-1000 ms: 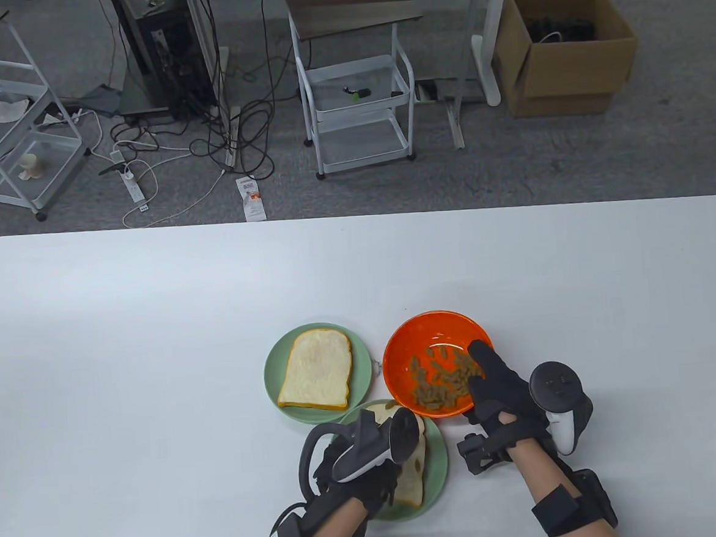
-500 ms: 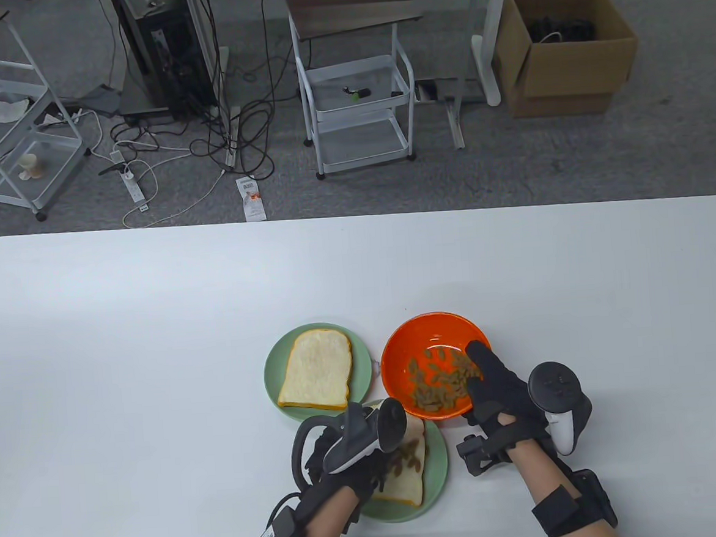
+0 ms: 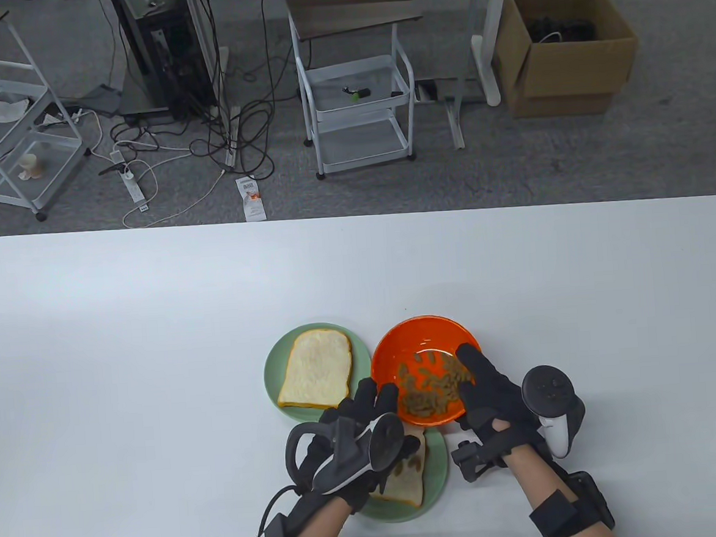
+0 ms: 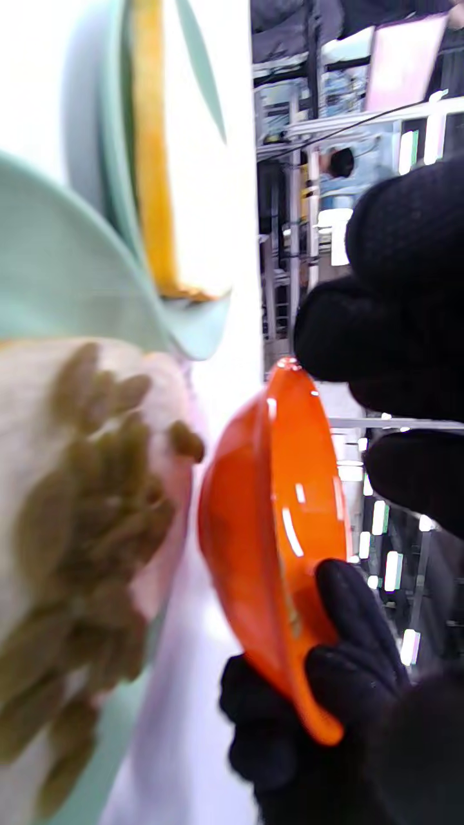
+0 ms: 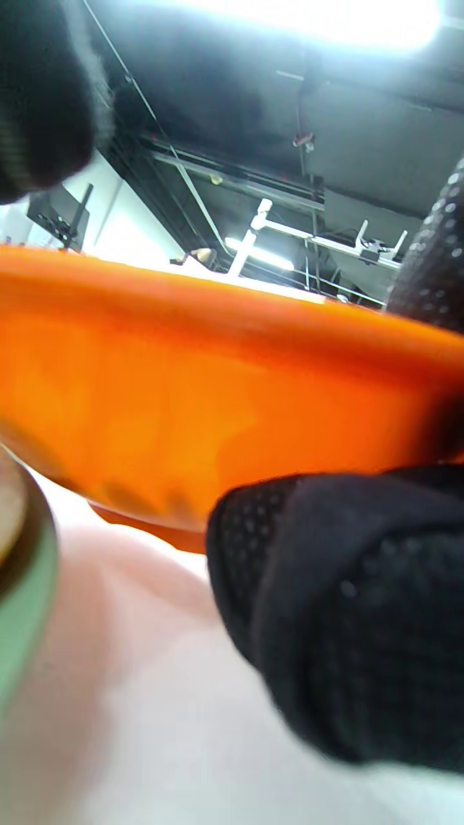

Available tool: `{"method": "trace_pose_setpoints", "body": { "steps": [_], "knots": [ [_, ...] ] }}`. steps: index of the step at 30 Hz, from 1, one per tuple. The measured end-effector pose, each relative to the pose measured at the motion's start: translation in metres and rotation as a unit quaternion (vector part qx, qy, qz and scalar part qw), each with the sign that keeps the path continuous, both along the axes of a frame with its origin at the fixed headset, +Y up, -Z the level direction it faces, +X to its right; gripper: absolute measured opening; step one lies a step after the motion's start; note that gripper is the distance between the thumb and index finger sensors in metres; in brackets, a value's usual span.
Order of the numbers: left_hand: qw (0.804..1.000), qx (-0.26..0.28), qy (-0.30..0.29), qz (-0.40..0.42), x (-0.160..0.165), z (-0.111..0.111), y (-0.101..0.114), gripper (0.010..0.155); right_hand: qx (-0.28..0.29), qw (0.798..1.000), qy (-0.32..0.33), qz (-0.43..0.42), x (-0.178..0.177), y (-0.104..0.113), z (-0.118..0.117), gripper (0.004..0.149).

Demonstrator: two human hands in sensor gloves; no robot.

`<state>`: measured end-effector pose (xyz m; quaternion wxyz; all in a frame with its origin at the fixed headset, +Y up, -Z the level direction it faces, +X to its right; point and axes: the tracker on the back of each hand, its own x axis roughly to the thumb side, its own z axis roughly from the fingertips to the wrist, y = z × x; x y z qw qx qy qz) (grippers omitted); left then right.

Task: Sprinkle raisins onto toast

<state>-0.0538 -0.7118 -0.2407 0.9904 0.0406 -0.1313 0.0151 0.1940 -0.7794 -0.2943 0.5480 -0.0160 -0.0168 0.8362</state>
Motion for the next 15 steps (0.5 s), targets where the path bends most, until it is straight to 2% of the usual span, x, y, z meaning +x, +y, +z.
{"method": "trace_pose_setpoints", "body": {
  "steps": [4, 7, 10, 15],
  "knots": [
    [0.999, 0.02, 0.021, -0.023, 0.001, 0.002, 0.002, 0.081, 0.015, 0.999, 0.038, -0.006, -0.019, 0.005, 0.01, 0.06],
    [0.998, -0.002, 0.024, -0.055, 0.005, 0.002, 0.001, 0.084, 0.027, 0.997, 0.068, -0.013, -0.036, 0.009, 0.019, 0.06],
    [0.997, -0.025, 0.025, -0.07, 0.009, 0.001, -0.001, 0.087, 0.036, 0.997, 0.071, -0.017, -0.051, 0.011, 0.031, 0.06],
    [0.996, -0.033, 0.034, -0.082, 0.01, -0.003, -0.003, 0.082, 0.052, 0.994, 0.093, -0.033, -0.067, 0.015, 0.044, 0.061]
  ]
}}
